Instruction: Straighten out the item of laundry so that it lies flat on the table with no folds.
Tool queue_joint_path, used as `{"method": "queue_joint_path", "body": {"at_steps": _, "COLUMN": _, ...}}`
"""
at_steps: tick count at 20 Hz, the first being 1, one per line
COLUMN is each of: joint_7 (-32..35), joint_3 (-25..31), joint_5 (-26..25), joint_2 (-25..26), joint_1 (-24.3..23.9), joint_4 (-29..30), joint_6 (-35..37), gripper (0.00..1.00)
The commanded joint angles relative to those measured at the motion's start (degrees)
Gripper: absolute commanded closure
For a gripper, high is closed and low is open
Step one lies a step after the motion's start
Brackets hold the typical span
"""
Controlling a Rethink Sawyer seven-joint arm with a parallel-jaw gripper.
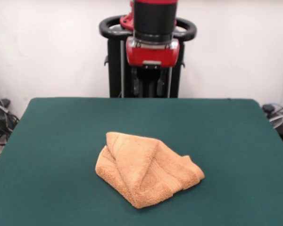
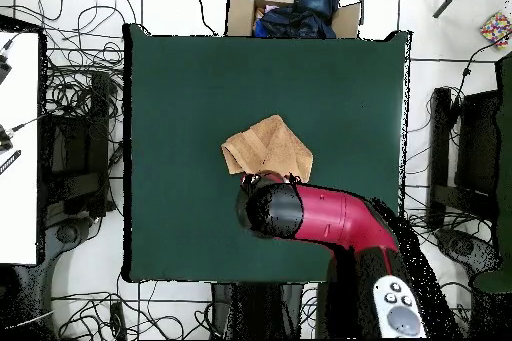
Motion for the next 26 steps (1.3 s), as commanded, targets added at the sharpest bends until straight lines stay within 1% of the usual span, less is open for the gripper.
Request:
{"method": "queue_joint_path", "body": {"at_steps": 1, "joint_7": -1.49, "joint_3": 10.11, "joint_5": -0.75, "joint_2": 4.01, "joint_1": -1.38, "joint_4": -4.06, "joint_6": -2.30, "gripper": 0.00}}
{"method": "queue_joint_path", "body": {"at_steps": 8, "joint_7": -0.93, "joint_3": 13.31, "joint_5": -4.31, "joint_2": 4.66, "joint_1": -3.26, "joint_4": -3.21, "joint_6": -10.38, "gripper": 0.00}}
{"method": "queue_joint_path", "body": {"at_steps": 11, "joint_7": -1.73, "joint_3": 14.40, "joint_5": -6.88, "joint_2": 5.96, "joint_1": -3.17, "joint_4": -4.71, "joint_6": -12.45, "gripper": 0.00}}
{"method": "queue_joint_path", "body": {"at_steps": 15, "joint_7": -1.17, "joint_3": 14.64, "joint_5": -10.23, "joint_2": 7.96, "joint_1": -3.09, "joint_4": -6.21, "joint_6": -16.32, "gripper": 0.00}}
{"method": "queue_joint_path", "body": {"at_steps": 17, "joint_7": -0.94, "joint_3": 13.89, "joint_5": -12.64, "joint_2": 8.22, "joint_1": -2.41, "joint_4": -7.35, "joint_6": -18.54, "gripper": 0.00}}
{"method": "queue_joint_path", "body": {"at_steps": 20, "joint_7": -0.23, "joint_3": 7.94, "joint_5": -17.23, "joint_2": 8.02, "joint_1": 2.02, "joint_4": -11.20, "joint_6": -20.29, "gripper": 0.00}}
{"method": "queue_joint_path", "body": {"at_steps": 21, "joint_7": -1.37, "joint_3": 6.02, "joint_5": -19.44, "joint_2": 8.19, "joint_1": 3.80, "joint_4": -13.30, "joint_6": -18.45, "gripper": 0.00}}
{"method": "queue_joint_path", "body": {"at_steps": 23, "joint_7": -5.51, "joint_3": 6.79, "joint_5": -23.14, "joint_2": 9.43, "joint_1": 3.94, "joint_4": -15.66, "joint_6": -14.75, "gripper": 0.00}}
{"method": "queue_joint_path", "body": {"at_steps": 26, "joint_7": -12.61, "joint_3": 12.42, "joint_5": -28.48, "joint_2": 11.86, "joint_1": 0.48, "joint_4": -17.27, "joint_6": -11.48, "gripper": 0.00}}
